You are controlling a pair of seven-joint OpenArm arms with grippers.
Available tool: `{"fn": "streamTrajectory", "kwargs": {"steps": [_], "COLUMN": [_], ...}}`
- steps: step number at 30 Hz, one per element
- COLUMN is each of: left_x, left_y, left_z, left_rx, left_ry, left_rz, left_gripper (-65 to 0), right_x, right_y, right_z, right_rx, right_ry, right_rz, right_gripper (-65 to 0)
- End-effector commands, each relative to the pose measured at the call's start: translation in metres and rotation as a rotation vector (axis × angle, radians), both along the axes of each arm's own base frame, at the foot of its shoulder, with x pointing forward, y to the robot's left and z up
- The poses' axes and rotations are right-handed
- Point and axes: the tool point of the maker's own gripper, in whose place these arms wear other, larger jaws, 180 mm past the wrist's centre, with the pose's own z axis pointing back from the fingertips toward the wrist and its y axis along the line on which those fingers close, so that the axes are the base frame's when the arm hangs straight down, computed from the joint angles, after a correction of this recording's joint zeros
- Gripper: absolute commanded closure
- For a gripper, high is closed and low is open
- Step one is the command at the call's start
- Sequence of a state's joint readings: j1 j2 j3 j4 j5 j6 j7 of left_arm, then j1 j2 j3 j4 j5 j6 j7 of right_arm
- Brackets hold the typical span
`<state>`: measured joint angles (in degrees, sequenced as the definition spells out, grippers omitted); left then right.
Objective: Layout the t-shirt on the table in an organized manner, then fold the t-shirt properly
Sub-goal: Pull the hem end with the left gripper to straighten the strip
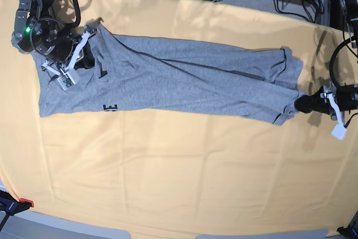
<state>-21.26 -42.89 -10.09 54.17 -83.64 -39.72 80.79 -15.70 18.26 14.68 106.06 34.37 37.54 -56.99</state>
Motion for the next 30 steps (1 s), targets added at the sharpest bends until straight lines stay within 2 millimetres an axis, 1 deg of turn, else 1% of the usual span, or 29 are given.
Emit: {"fn": "streamTrajectory", "kwargs": {"steps": [1,5,11,13,17,20,22,27,30], "left_x": [0.008,0.002,-0.023,-0.028,-0.028,-0.026,-0.026,-0.034,-0.040], "left_y": [0.009,0.014,0.006,0.004,0.000,-0.004,-0.009,-0.019,-0.019], "left_z": [0.019,0.015,-0.016,-0.021,-0.012,-0.001,0.002,-0.002,-0.006], "left_rx": [0.010,0.025,0.016,0.017,0.044,0.070,0.081,0.121,0.142], "left_ry": [-0.053,-0.033,0.056,0.070,0.040,0.004,-0.010,0.013,0.036], "left_rz": [0.011,0.010,-0.005,-0.013,-0.049,-0.083,-0.108,-0.181,-0.205], "left_gripper": [0.0,0.0,0.0,0.0,0.0,0.0,0.0,0.0,0.0], "right_x": [0.009,0.012,0.013,0.013,0.011,0.011,0.011,0.010,0.009], "right_y": [-0.004,-0.008,-0.011,-0.012,-0.021,-0.022,-0.022,-0.027,-0.029], "right_z": [0.011,0.011,0.011,0.010,0.005,0.004,0.004,0.002,0.001], "right_rx": [-0.001,0.001,0.003,0.001,-0.038,-0.043,-0.044,-0.072,-0.090], "right_ry": [-0.047,-0.047,-0.041,-0.038,-0.025,-0.017,-0.016,-0.011,-0.009], "right_rz": [-0.009,-0.053,-0.091,-0.103,-0.136,-0.145,-0.147,-0.148,-0.150], "right_gripper": [0.0,0.0,0.0,0.0,0.0,0.0,0.0,0.0,0.0]}}
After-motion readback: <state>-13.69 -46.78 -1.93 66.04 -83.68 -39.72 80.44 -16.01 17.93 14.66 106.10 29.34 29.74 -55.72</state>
